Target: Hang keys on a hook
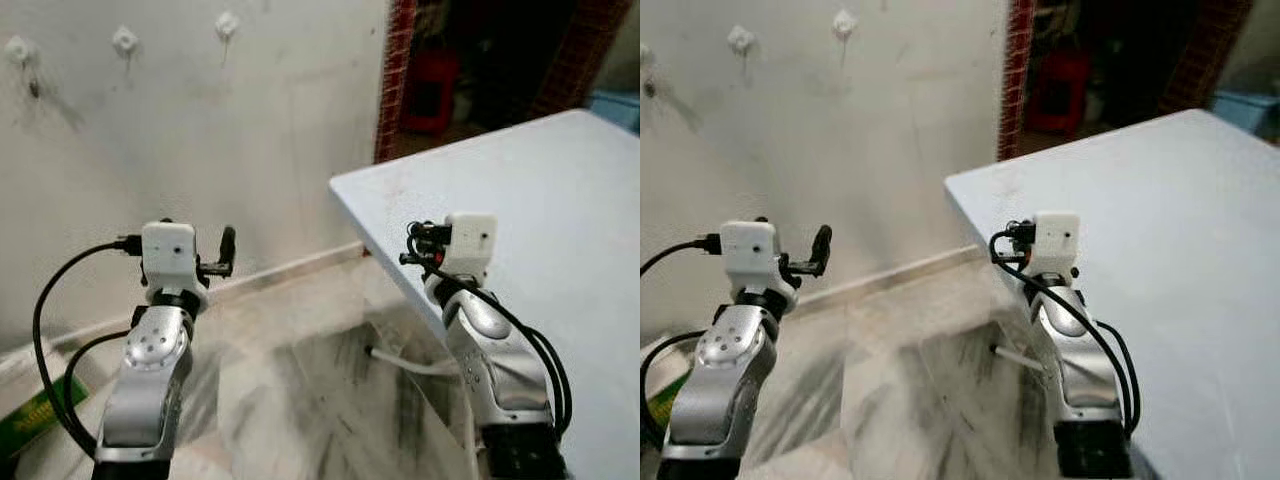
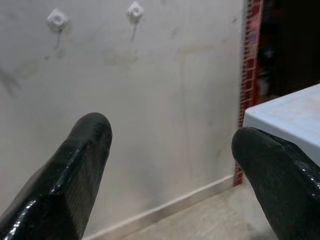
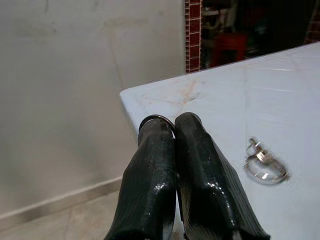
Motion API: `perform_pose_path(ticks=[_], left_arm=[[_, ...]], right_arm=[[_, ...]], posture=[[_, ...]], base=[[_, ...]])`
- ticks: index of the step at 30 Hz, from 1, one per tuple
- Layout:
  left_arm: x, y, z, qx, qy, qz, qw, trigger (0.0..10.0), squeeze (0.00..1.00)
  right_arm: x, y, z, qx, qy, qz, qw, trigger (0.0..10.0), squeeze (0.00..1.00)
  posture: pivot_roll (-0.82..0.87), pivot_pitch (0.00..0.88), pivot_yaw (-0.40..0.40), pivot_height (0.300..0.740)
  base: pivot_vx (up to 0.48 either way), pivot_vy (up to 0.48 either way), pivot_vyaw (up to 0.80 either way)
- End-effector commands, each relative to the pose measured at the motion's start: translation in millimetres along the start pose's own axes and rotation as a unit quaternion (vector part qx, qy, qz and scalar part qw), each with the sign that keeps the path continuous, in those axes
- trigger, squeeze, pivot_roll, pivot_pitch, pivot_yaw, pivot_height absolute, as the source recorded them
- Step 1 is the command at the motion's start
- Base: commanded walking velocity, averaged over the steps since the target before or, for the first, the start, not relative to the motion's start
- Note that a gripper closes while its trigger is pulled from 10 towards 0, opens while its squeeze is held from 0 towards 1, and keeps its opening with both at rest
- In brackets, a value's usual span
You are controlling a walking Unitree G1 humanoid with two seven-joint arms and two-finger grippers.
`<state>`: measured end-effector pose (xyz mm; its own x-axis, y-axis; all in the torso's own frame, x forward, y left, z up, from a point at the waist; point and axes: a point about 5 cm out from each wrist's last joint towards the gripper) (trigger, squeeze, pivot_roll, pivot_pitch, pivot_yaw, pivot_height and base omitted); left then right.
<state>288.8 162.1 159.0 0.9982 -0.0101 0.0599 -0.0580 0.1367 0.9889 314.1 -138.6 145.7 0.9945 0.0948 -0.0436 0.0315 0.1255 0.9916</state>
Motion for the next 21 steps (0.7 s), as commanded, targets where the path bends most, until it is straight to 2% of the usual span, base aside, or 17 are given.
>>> perform_pose_path(ticks=[1, 7, 13, 16, 21], left_arm=[[-1.4, 0.1, -10.7, 0.006, 0.017, -0.004, 1.0, 10.0, 0.0], [-1.6, 0.4, -11.9, 0.008, 0.019, 0.0, 1.0, 10.0, 0.0], [-1.1, 3.6, -16.9, 0.019, 0.034, 0.019, 0.999, 10.0, 0.0], [-0.2, 2.1, -18.8, -0.008, 0.041, 0.014, 0.999, 10.0, 0.0], [-0.4, 2.4, -16.2, -0.002, 0.031, 0.017, 0.999, 10.0, 0.0]], right_arm=[[2.7, 6.0, -12.2, 0.004, 0.017, 0.01, 1.0, 10.0, 0.0], [3.3, 6.3, -12.7, 0.006, 0.018, 0.011, 1.0, 10.0, 0.0], [3.9, 7.1, -13.7, 0.005, 0.02, 0.014, 1.0, 10.0, 0.0], [4.7, 8.2, -12.8, 0.0, 0.022, 0.017, 1.0, 10.0, 0.0], [6.1, 10.5, -12.2, -0.004, 0.024, 0.022, 0.999, 10.0, 0.0]], posture=[[0.02, 0.0, 0.041, 0.74], [0.03, 0.0, 0.041, 0.74], [0.03, 0.0, 0.038, 0.74], [0.03, 0.0, 0.037, 0.74], [0.03, 0.0, 0.036, 0.74]], base=[[0.0, 0.48, 0.0], [0.0, 0.461, 0.0], [0.0, 0.0, 0.0], [0.0, 0.0, 0.0], [0.0, 0.0, 0.0]])
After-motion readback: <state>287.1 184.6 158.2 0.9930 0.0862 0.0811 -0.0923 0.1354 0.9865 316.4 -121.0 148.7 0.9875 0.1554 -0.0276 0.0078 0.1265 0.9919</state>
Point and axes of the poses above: a point about 5 cm out from each wrist's last joint towards the gripper, its own x axis pointing out of the wrist towards the gripper, its own y axis along the axis of the wrist's last joint, z = x × y, and after that the axes turned 12 degrees about -x, right-handed
